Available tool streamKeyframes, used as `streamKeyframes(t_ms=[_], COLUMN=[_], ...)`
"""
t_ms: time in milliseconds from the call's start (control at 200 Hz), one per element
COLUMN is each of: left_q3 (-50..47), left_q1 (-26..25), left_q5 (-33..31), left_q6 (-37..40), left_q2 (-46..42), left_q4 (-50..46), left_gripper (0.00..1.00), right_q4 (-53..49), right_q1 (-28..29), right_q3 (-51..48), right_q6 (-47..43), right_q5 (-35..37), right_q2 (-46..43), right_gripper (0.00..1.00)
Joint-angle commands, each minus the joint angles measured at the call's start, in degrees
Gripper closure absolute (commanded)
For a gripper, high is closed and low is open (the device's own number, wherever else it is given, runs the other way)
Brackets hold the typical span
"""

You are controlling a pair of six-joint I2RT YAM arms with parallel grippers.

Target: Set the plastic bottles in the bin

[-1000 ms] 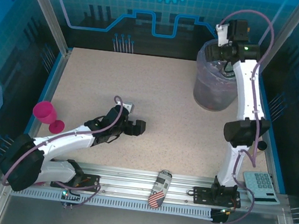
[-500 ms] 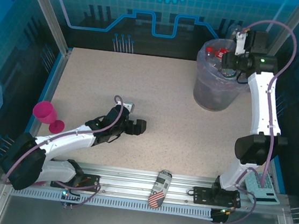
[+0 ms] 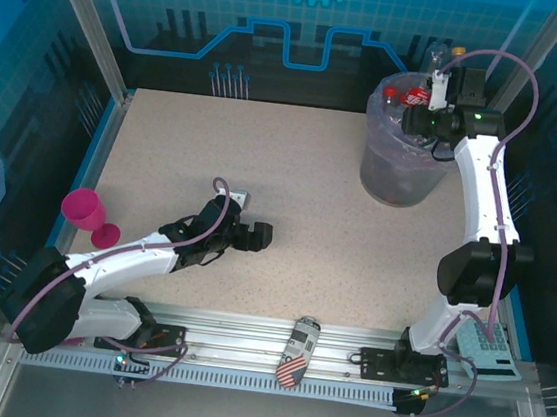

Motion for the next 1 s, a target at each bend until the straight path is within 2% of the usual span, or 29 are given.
streamKeyframes(t_ms=[0,155,280,430,545,695,785,830,920,995], left_q3=[2.46,4.58,6.42,7.69,7.47,1.07,-2.66,-4.54,-9.34,-12.39], left_q1=[0.56,1.15,1.79,4.61,10.89,20.15,23.21,24.54,26.91,28.85], left_q5=[-0.92,-3.92,-7.91,-11.01,-14.23,-14.41,-15.73,-15.20,-13.81,-12.51], left_q6=[0.67,2.84,4.51,11.33,17.01,20.16,22.40,24.04,27.22,27.45], left_q2=[-0.51,-2.10,-4.70,-8.44,-11.08,-14.59,-14.82,-14.37,-12.56,-10.48], left_q4=[-2.38,-6.27,-9.07,-11.57,-14.04,-7.76,-3.54,-0.76,8.11,15.03], left_gripper=[0.01,0.01,0.01,0.01,0.01,0.01,0.01,0.01,0.01,0.01], right_q4=[0.72,0.47,2.99,9.32,15.54,18.03,20.36,22.49,28.35,34.52], right_q1=[-0.70,-1.06,-1.00,0.86,4.98,12.28,13.31,13.28,13.47,14.03], right_q3=[2.79,3.52,-1.37,-16.84,-32.14,-49.75,-59.90,-65.38,-73.92,-80.22], right_q6=[0.38,-0.32,-0.29,0.09,0.88,1.32,3.27,3.91,5.33,4.62], right_q5=[-0.28,1.24,0.22,-0.21,2.19,10.59,12.15,10.71,9.49,11.80], right_q2=[-1.78,-6.49,-13.46,-26.94,-38.79,-50.05,-54.41,-55.61,-56.44,-56.30], right_gripper=[0.31,0.22,0.14,0.07,0.02,0.00,0.00,0.00,0.00,0.00])
